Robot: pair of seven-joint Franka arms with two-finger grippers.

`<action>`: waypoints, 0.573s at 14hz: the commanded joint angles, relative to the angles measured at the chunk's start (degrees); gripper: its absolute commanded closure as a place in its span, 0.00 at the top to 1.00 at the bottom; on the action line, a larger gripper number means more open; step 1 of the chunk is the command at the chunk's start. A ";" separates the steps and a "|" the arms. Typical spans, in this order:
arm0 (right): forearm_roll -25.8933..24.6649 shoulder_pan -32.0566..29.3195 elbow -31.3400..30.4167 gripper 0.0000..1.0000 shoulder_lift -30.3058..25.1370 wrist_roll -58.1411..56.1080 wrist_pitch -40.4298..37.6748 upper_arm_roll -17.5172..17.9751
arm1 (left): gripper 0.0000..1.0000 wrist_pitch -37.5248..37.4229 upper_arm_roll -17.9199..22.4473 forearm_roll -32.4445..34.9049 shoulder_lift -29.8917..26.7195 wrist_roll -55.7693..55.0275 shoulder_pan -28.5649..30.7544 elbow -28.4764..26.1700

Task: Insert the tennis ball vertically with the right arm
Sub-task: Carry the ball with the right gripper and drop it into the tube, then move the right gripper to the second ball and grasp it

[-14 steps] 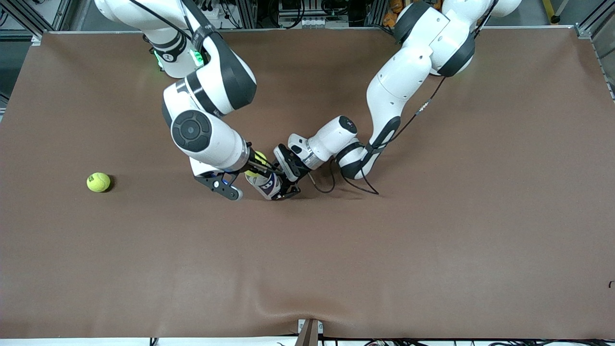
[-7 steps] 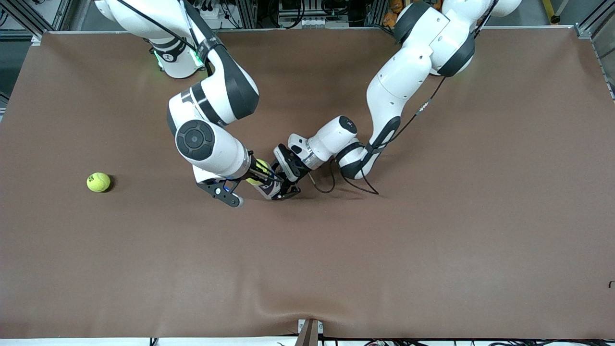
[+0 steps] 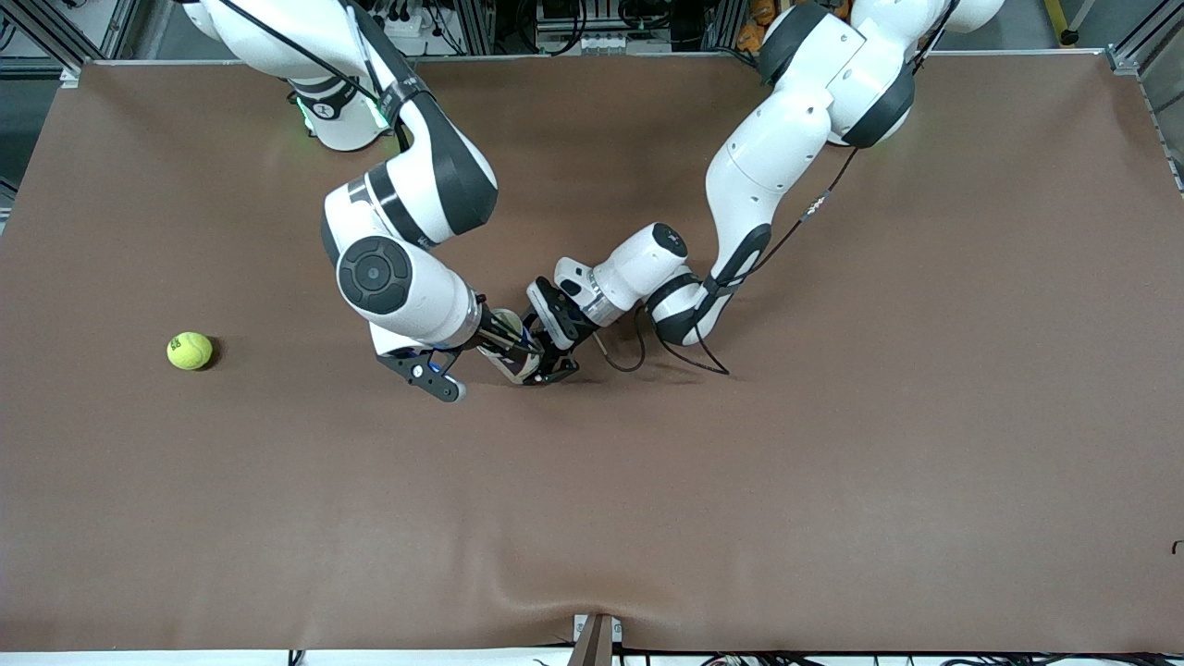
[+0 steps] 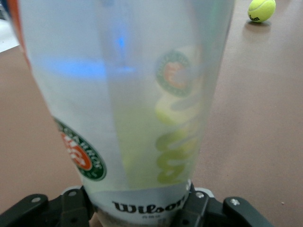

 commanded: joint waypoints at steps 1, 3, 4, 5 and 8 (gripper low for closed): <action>0.74 -5.58 3.33 1.00 -2.66 -3.57 -6.84 0.08 | 0.70 0.93 0.48 0.90 0.47 -0.07 -0.38 0.65; 0.83 -11.73 4.58 1.00 -3.80 -16.09 -10.72 -0.01 | 0.79 1.11 0.48 1.07 0.47 -0.07 -0.38 0.74; 0.48 -15.07 4.58 1.00 -3.89 -21.99 -11.17 -0.01 | 0.81 1.20 0.48 1.16 0.38 -0.07 -0.38 0.74; 0.22 -18.33 4.32 1.00 -3.89 -27.88 -11.18 -0.09 | 0.80 1.20 0.48 1.16 0.38 -0.07 -0.38 0.74; -5.82 -26.51 1.96 1.00 -3.19 -47.04 -11.00 -0.09 | 0.81 1.29 0.48 1.25 0.38 -0.07 -0.38 0.65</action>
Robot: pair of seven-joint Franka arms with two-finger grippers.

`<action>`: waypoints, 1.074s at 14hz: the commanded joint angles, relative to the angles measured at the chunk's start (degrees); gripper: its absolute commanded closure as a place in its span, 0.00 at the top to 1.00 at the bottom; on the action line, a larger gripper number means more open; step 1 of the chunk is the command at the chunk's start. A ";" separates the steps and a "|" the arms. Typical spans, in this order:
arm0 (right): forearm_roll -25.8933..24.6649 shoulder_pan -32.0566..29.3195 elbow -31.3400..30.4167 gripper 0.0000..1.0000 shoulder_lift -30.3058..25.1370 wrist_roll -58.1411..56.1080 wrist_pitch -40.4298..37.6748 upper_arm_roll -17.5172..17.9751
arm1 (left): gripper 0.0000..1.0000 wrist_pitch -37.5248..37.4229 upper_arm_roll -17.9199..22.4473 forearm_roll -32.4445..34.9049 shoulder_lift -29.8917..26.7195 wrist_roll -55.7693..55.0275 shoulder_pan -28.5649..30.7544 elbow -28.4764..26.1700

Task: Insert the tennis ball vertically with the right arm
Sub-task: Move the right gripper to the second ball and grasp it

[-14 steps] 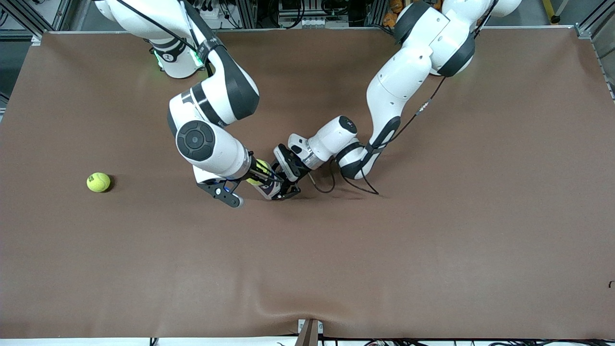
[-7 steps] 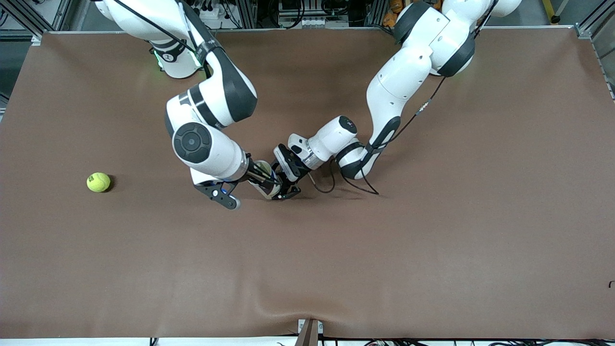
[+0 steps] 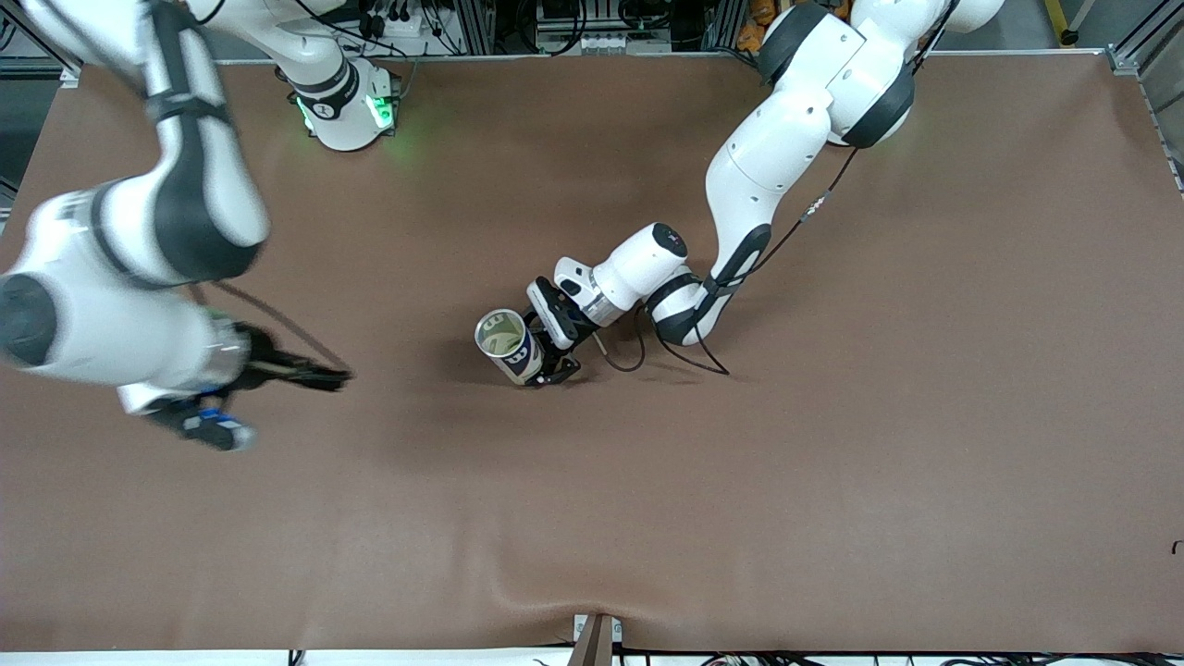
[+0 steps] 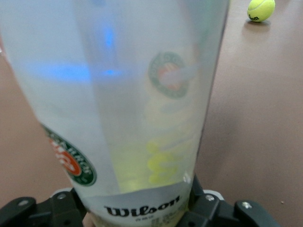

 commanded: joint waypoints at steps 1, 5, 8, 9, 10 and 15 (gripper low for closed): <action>-7.05 -5.21 -2.86 1.00 0.51 -13.16 0.38 1.24 | 0.83 1.25 0.44 1.06 0.36 -0.08 -0.37 0.63; -14.02 -12.85 -7.34 1.00 1.56 -27.38 2.13 1.24 | 1.00 1.25 0.44 1.85 0.27 -0.08 -0.19 0.63; -14.12 -19.00 -13.14 1.00 1.56 -39.09 8.09 1.24 | 1.00 1.25 0.36 2.29 0.27 -0.08 0.16 0.54; -14.12 -21.46 -15.25 1.00 1.56 -43.21 10.64 1.24 | 1.00 1.25 0.36 2.29 0.27 -0.08 0.16 0.54; -14.03 -23.31 -17.01 1.00 1.56 -45.86 12.58 1.33 | 1.00 1.25 0.36 2.12 0.27 -0.08 0.25 0.46; -13.59 -25.70 -27.55 1.00 1.48 -48.52 23.65 1.42 | 1.00 1.25 0.36 2.38 0.01 -0.08 0.34 -0.86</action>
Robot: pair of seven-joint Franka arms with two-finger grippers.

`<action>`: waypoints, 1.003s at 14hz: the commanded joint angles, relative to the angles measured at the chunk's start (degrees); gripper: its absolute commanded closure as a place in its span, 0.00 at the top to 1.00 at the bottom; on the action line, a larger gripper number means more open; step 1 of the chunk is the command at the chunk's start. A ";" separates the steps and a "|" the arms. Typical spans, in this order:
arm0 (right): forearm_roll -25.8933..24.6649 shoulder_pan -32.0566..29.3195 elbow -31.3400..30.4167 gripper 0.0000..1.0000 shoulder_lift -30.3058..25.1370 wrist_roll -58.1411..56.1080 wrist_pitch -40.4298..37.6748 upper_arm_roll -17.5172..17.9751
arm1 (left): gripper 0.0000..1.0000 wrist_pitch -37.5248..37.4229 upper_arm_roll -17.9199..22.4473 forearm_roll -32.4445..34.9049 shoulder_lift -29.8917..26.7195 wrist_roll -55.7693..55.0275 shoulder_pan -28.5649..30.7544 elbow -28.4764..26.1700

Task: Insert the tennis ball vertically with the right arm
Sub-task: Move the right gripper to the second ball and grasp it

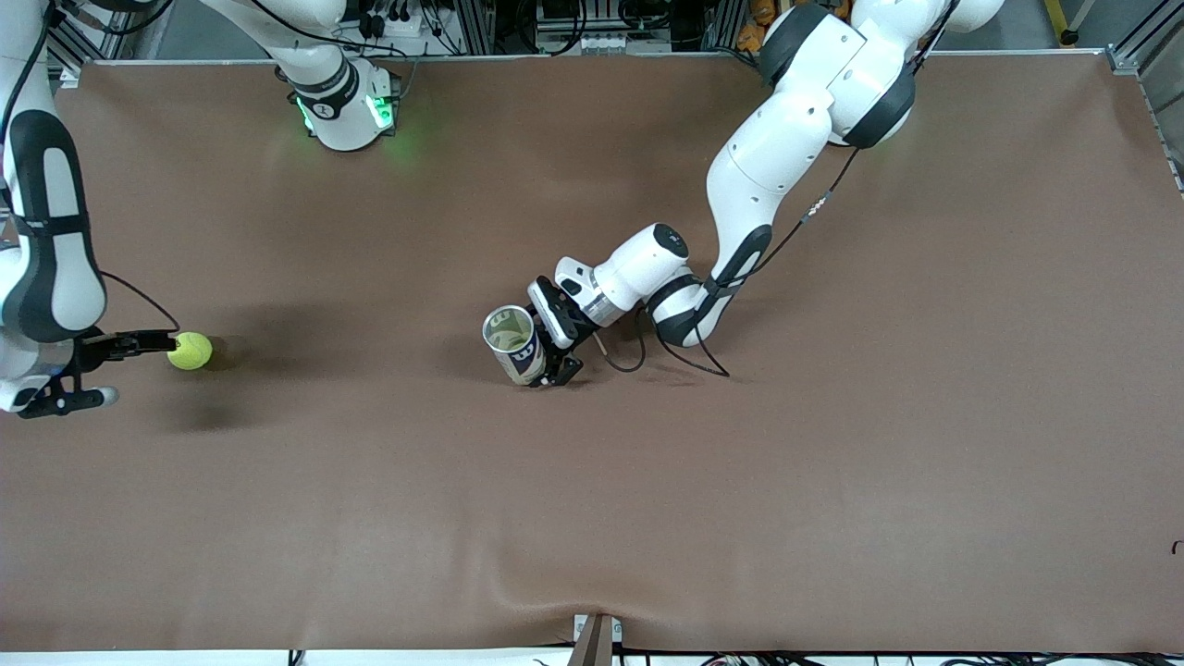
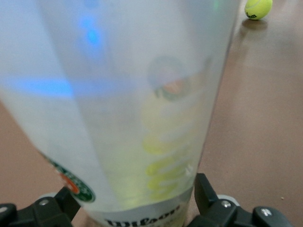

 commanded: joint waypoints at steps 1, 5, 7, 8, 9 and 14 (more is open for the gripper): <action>-0.37 -1.52 -6.25 1.00 -1.29 -1.26 5.40 1.36 | 1.00 1.15 0.20 1.32 -0.11 -0.08 0.34 -1.03; -0.37 -1.52 -7.57 1.00 -0.59 -1.62 7.95 1.36 | 1.00 1.24 0.11 1.50 -0.38 -0.08 0.43 -2.44; -0.37 -1.17 -9.85 1.00 -0.49 -2.32 11.80 1.36 | 1.00 1.15 0.20 1.76 -0.38 -0.08 0.52 -2.44; -0.37 -1.52 -10.30 1.00 -0.32 -2.49 13.39 1.45 | 1.00 1.24 0.20 2.28 -0.38 -0.08 0.60 -2.44; -0.37 -1.61 -10.30 1.00 0.55 -3.37 13.93 1.45 | 1.00 1.24 0.11 3.07 -0.38 -0.08 0.86 -2.44; -0.37 -1.61 -8.99 0.00 0.83 -8.82 13.41 1.45 | 1.00 1.24 -0.42 5.63 -0.55 -0.08 2.10 -2.53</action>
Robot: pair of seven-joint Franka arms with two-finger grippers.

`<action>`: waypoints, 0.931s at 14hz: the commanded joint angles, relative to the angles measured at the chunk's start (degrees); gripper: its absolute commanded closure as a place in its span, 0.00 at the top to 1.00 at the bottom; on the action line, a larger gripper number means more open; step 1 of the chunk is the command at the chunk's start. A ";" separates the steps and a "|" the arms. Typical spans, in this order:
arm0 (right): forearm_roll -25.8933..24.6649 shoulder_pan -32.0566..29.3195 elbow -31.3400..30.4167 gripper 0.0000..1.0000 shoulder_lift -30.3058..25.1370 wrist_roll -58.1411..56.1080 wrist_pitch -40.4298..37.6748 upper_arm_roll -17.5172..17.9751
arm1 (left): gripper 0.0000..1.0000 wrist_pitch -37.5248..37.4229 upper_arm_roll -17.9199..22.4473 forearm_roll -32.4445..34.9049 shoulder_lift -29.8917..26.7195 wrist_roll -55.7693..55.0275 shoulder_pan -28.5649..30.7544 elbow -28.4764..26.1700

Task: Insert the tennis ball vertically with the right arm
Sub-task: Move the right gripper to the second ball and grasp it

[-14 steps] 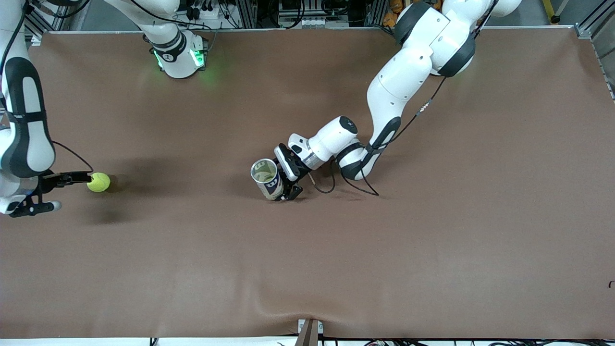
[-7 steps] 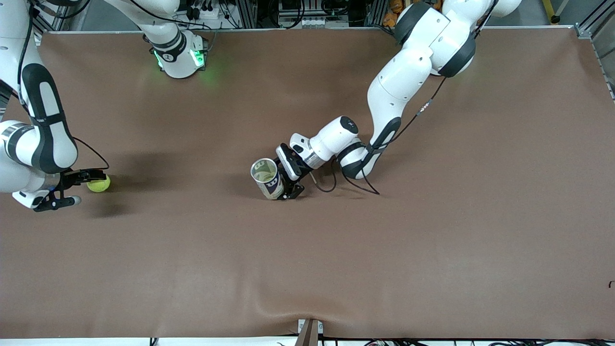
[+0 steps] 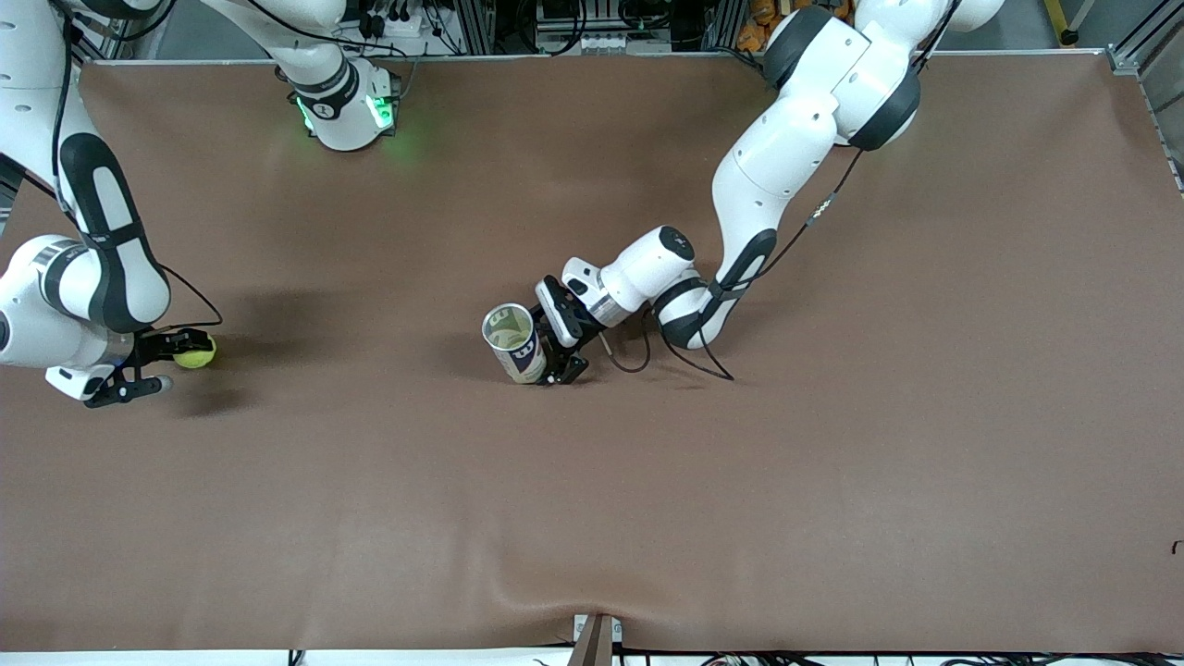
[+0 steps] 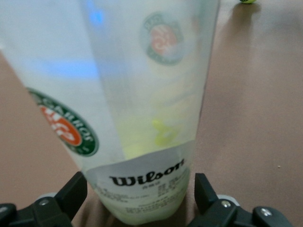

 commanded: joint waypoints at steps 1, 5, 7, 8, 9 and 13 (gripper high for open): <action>-0.05 -1.03 1.66 0.00 -0.78 -2.52 -3.16 1.32 | 1.00 1.14 -0.44 1.15 -0.58 -0.08 0.49 -0.82; 6.98 3.01 17.28 0.00 -0.70 5.45 -23.21 1.41 | 0.98 1.14 -1.14 1.06 -0.58 -0.08 0.49 -0.65; 8.90 7.04 20.64 0.00 -1.23 13.52 -26.12 1.50 | 0.98 1.14 -1.32 1.15 -0.92 -0.08 0.49 -0.73; 11.44 8.89 23.09 0.00 -1.66 18.27 -29.35 1.41 | 0.98 1.14 -1.32 1.15 -0.93 -0.08 0.49 -0.73; 14.34 10.39 25.64 0.00 -1.84 23.27 -33.48 1.50 | 0.98 1.14 -1.32 1.15 -0.93 -0.08 0.49 -0.73; 19.20 20.13 33.04 0.00 -3.15 51.55 -40.89 1.67 | 0.98 1.14 -1.32 1.15 -0.93 -0.08 0.49 -0.73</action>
